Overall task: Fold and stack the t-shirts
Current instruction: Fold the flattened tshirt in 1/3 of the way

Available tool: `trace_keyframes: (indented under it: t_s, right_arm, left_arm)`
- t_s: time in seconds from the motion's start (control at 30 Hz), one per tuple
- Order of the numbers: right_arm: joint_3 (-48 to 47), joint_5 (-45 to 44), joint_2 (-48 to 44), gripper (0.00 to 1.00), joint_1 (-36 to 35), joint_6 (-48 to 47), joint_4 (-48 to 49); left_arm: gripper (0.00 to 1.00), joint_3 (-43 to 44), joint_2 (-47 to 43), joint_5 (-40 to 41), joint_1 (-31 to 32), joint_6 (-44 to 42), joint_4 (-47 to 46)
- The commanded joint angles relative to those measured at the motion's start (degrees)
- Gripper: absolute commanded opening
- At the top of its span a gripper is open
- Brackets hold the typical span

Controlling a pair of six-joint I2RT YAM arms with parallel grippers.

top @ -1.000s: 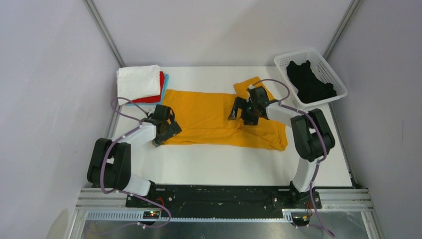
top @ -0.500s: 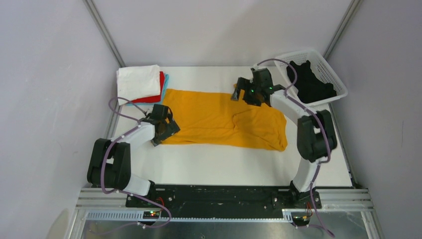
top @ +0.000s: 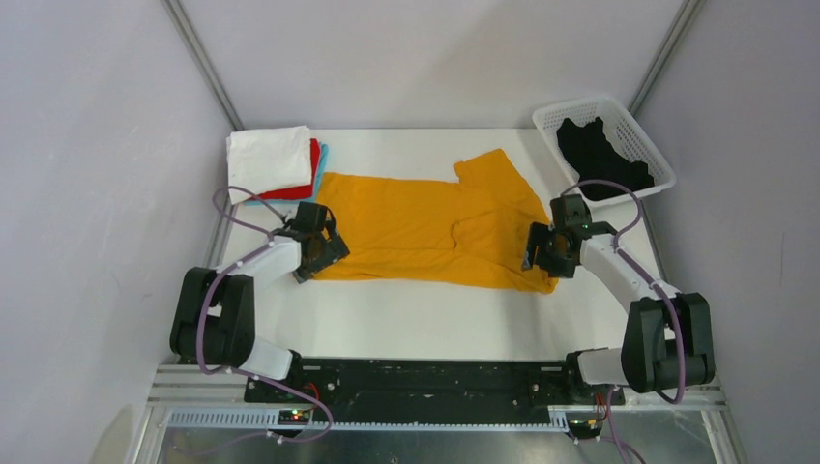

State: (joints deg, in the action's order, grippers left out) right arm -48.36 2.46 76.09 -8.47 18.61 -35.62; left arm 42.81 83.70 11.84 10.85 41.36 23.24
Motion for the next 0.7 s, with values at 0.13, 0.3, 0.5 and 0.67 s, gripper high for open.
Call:
trace_keyframes:
  t_s: [0.13, 0.3, 0.5, 0.67]
  right_arm:
    - [2.46, 1.23, 2.78, 0.55, 2.34, 1.96, 1.16]
    - [2.74, 5.06, 4.5, 0.35, 2.32, 2.7, 2.96]
    - [1.73, 0.33, 3.67, 0.0, 4.07, 5.57, 2.94]
    - [-0.2, -2.43, 3.0, 0.0, 6.67, 5.49, 1.03]
  left_arm:
    - [1.0, 1.32, 1.95, 0.86, -0.84, -1.54, 0.25]
    - [1.0, 1.72, 2.31, 0.66, -1.12, -1.62, 0.33]
    - [1.0, 2.03, 2.34, 0.36, -1.35, -2.0, 1.03]
    - [1.0, 2.93, 2.51, 0.01, -1.43, -3.02, 3.58]
